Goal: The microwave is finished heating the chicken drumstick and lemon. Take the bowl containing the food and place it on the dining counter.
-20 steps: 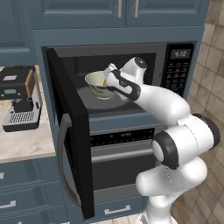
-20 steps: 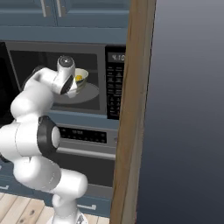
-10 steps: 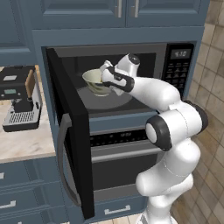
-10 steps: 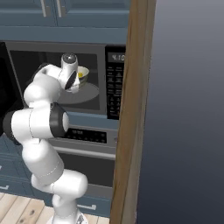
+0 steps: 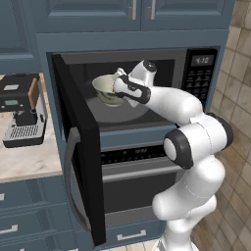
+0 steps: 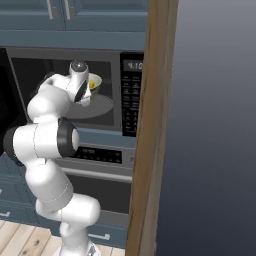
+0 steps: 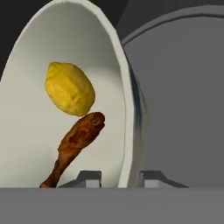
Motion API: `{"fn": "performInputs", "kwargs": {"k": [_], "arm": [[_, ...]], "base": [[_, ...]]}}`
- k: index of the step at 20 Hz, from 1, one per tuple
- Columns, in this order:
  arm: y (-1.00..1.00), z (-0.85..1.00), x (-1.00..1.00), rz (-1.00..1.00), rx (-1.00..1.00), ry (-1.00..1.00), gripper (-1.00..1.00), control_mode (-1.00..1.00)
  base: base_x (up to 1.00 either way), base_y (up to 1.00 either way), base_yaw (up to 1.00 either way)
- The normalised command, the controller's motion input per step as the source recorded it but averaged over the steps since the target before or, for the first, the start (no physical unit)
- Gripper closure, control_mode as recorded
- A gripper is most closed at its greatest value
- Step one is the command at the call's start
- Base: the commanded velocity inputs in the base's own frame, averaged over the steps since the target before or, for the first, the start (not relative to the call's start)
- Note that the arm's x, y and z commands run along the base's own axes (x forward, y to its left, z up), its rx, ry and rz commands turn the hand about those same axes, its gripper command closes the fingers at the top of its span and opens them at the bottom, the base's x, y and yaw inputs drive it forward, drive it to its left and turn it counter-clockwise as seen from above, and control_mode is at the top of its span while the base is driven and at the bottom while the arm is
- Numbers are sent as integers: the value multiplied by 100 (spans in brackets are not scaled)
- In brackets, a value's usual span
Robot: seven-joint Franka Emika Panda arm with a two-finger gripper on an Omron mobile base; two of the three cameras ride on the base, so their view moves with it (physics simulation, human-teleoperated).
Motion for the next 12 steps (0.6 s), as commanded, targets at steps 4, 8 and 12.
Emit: {"fn": "performInputs", "kwargs": {"k": [4,8,12], "arm": [[0,0,-4,0,0,0,100,-100],[0,0,-22,0,0,0,100,-100],[0,0,-32,0,0,0,100,-100]], "base": [[0,0,0],[0,0,0],[0,0,0]]}}
